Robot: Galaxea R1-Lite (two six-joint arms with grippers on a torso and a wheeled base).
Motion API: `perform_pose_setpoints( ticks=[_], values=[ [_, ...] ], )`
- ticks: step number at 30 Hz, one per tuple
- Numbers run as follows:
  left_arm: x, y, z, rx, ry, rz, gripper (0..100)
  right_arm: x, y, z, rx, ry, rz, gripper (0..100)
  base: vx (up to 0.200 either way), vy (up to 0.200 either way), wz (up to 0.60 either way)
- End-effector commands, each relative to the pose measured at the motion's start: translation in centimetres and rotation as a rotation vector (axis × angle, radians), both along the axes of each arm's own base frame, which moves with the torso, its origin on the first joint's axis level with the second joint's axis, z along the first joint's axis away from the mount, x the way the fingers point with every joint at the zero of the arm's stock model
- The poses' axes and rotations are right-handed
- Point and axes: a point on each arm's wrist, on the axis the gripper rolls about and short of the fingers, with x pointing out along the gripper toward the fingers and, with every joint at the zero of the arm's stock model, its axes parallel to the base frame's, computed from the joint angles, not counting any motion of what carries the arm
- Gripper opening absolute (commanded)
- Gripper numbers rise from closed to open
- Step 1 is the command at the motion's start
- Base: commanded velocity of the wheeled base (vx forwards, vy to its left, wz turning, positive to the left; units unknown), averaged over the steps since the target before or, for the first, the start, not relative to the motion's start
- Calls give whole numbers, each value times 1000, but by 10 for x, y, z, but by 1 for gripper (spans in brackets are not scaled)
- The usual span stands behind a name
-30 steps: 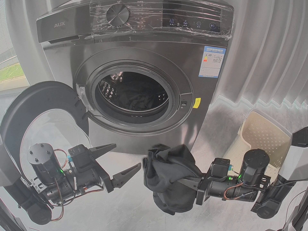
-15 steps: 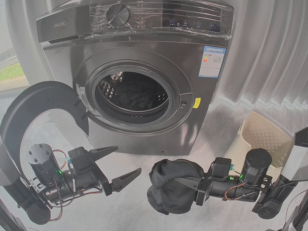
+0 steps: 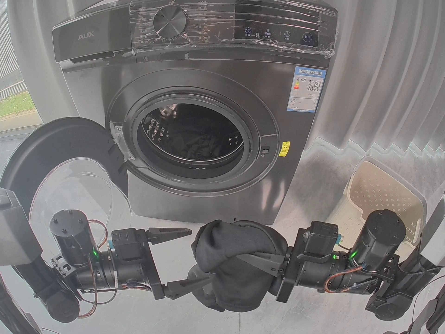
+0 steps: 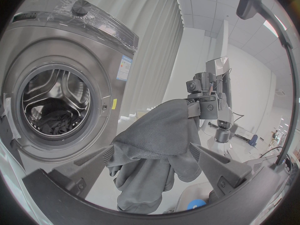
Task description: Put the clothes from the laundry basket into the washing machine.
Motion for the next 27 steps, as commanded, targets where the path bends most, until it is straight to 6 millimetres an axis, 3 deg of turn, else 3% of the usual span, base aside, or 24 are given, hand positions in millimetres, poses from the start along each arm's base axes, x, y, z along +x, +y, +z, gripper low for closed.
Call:
perform_pose_setpoints(
  ticks=[1,14,23,27],
  values=[
    [8,1,-5,4,13,-15,100,-5,3,6,20,-13,21,0,0,0,0],
    [37,-19,-18,10,-18,-31,100,-10,12,5,24,-6,53,0,0,0,0],
    [35,-34,-19,2,-17,-83,100,-5,15,2,24,5,39,0,0,0,0],
    [33,-31,-17,1,-20,-86,100,-1,13,1,24,11,25,0,0,0,0]
  ],
)
